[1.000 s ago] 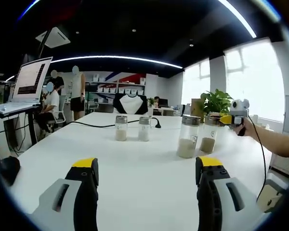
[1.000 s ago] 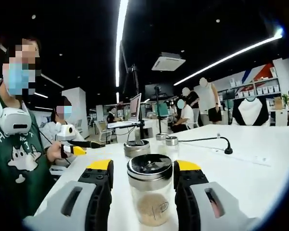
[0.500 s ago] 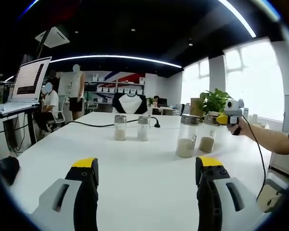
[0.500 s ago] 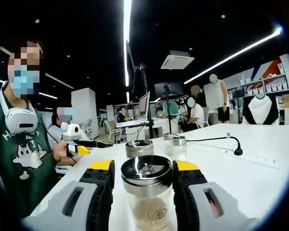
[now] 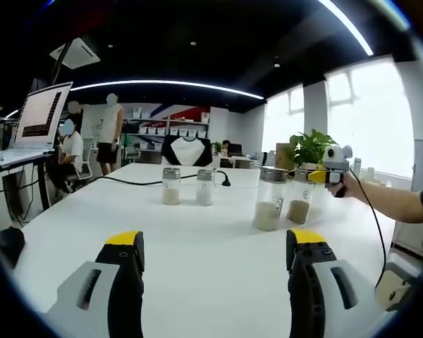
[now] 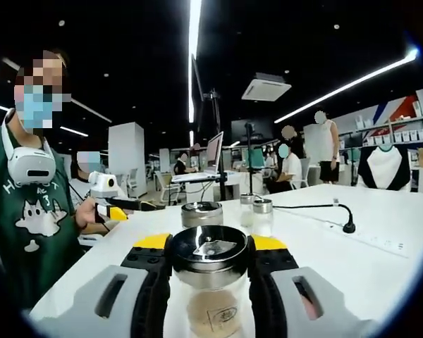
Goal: Rotate the seasoning bottle until the label or dispensing opening points toward the visible target arrow and the bottle remains upright within the marked orientation range
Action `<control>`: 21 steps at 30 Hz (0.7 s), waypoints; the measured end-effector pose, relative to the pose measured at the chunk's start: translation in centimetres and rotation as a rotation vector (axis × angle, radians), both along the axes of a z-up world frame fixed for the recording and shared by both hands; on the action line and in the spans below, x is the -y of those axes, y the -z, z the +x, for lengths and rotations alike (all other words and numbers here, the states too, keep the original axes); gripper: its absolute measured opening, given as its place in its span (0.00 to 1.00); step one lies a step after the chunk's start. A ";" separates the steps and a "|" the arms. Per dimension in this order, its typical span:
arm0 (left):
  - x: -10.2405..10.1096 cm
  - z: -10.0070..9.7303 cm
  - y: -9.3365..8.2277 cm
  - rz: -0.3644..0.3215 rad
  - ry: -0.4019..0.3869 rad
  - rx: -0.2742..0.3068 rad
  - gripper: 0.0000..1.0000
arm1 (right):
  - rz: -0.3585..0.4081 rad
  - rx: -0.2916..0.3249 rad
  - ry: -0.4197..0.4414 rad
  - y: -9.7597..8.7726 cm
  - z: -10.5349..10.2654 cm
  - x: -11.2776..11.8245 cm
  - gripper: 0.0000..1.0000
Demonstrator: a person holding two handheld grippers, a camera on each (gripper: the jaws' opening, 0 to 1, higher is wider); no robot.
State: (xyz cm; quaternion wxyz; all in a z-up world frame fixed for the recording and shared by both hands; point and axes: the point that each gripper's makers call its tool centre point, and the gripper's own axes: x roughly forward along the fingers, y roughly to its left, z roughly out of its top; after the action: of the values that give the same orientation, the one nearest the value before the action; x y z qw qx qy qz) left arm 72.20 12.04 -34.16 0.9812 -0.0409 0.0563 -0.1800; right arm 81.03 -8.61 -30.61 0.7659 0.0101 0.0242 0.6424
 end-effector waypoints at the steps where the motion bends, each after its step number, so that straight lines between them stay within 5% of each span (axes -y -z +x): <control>1: 0.0 0.0 0.0 0.002 -0.001 -0.001 0.87 | 0.000 0.003 0.000 0.0 -0.1 -0.1 0.40; 21: -0.1 0.1 -0.1 0.002 0.001 0.004 0.87 | -0.005 0.017 0.022 0.1 0.7 0.4 0.40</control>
State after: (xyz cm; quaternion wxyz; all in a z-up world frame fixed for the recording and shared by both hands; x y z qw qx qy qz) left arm 72.29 12.09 -34.05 0.9813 -0.0396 0.0543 -0.1804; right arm 81.76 -8.99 -30.72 0.7733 0.0030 0.0192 0.6337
